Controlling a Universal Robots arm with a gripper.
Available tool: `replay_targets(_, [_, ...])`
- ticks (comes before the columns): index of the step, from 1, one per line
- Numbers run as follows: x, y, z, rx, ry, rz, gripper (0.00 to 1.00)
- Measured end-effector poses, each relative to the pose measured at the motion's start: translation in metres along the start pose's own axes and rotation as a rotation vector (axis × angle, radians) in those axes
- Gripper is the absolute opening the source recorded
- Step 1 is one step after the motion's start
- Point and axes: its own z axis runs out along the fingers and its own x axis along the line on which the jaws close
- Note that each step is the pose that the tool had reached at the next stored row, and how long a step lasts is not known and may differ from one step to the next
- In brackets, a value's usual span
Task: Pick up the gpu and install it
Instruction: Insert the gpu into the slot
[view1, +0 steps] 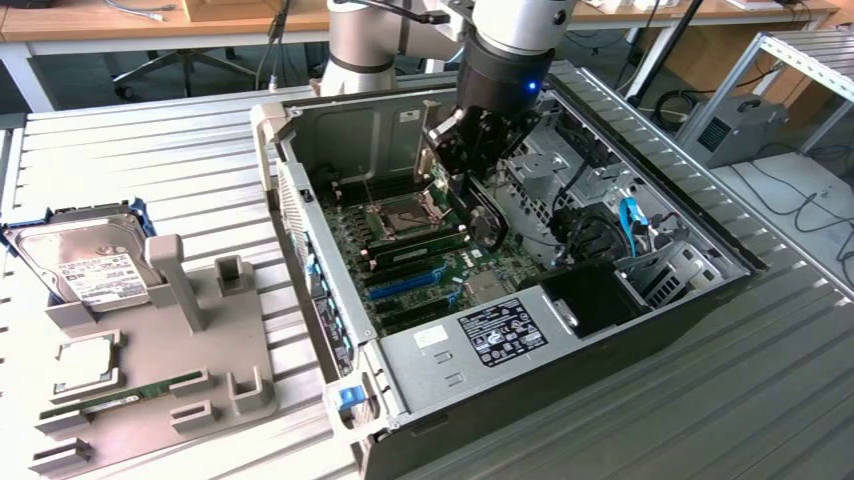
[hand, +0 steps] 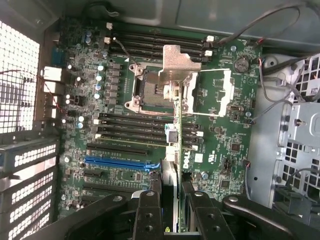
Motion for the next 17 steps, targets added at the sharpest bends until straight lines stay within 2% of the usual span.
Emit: replay_targets(17, [-0.0002, 0.0, 0.0, -0.0014, 0.0035, -0.106, 0.26])
